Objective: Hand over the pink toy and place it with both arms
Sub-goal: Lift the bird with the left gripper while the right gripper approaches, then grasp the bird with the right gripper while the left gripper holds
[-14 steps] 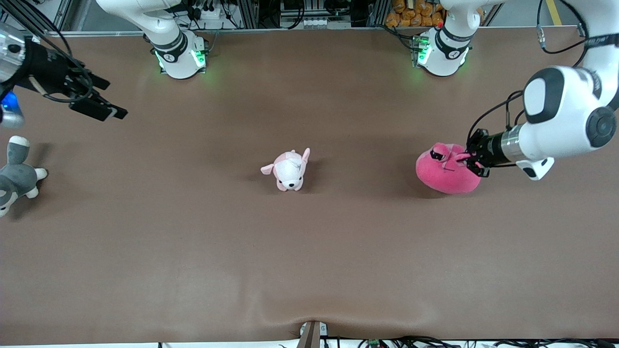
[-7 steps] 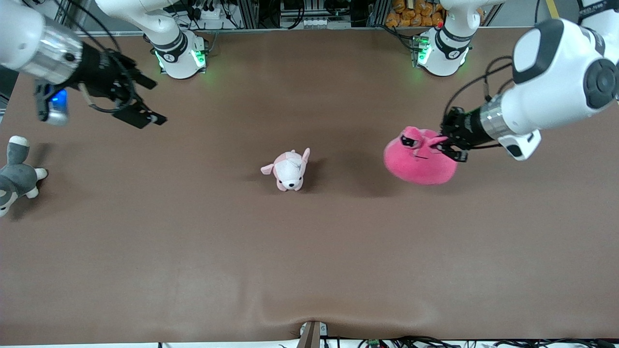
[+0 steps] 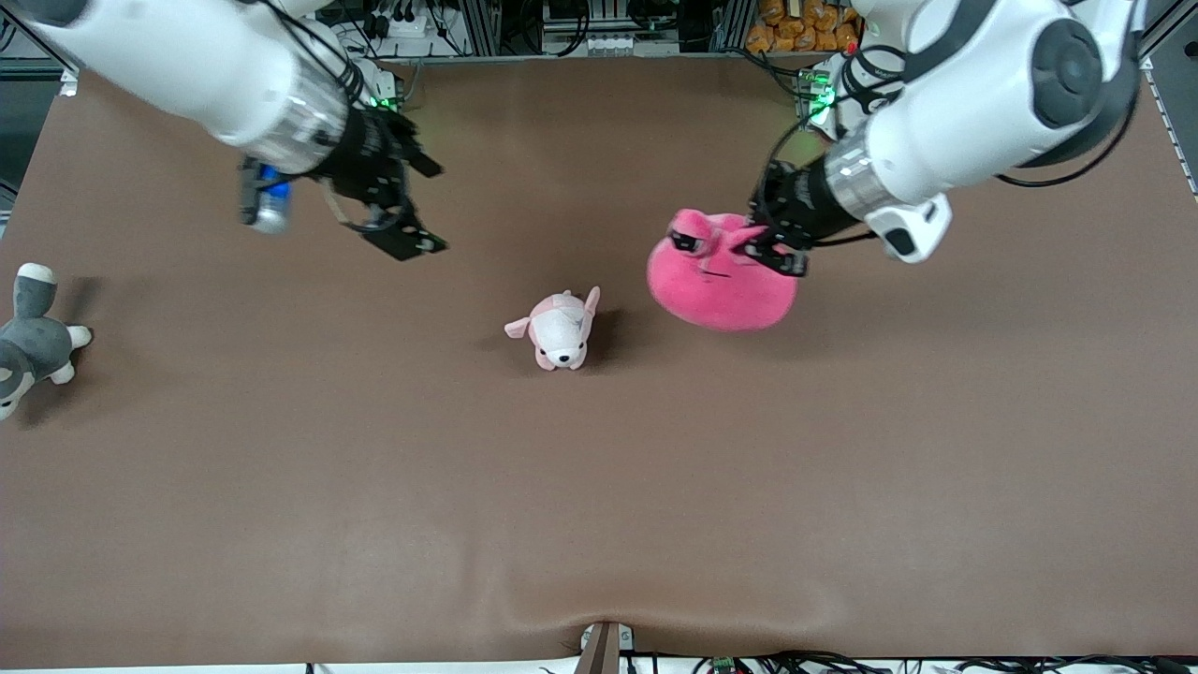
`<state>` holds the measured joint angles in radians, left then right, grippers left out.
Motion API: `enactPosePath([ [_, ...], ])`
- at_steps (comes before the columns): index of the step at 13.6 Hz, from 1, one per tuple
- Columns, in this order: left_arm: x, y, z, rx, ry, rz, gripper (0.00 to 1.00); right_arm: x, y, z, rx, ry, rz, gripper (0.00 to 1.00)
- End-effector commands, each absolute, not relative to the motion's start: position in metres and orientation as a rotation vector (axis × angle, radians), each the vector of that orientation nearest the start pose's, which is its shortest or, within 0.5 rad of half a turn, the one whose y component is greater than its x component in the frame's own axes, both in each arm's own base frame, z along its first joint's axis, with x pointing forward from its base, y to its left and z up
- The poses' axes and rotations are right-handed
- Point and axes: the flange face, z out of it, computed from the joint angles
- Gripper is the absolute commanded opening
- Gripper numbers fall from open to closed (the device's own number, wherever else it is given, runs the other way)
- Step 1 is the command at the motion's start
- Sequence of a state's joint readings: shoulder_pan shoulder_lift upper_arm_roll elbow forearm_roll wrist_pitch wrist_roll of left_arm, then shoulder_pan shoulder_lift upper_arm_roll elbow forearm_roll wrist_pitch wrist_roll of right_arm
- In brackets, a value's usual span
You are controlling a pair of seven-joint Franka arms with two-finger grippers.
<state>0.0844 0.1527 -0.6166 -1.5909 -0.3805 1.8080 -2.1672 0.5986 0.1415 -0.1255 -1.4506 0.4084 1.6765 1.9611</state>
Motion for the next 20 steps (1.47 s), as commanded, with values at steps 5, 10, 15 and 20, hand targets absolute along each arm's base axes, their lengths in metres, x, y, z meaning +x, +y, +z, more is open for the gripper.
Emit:
enactPosePath([
  [5,0.513,-0.390,0.595,1.683,2.234,-0.735,0.00,0.504,0.380,0.591,-1.979,2.185,0.531,1.00],
  [10,0.500,-0.423,0.591,1.661,2.216,-0.747,0.00,0.506,0.386,0.586,-1.861,2.299,0.561,1.00],
  [15,0.482,-0.444,0.592,1.674,2.219,-0.766,0.00,0.508,0.409,0.569,-1.743,2.382,0.570,1.00],
  [20,0.479,-0.447,0.592,1.680,2.213,-0.767,0.00,0.515,0.412,0.567,-1.693,2.380,0.540,0.00],
])
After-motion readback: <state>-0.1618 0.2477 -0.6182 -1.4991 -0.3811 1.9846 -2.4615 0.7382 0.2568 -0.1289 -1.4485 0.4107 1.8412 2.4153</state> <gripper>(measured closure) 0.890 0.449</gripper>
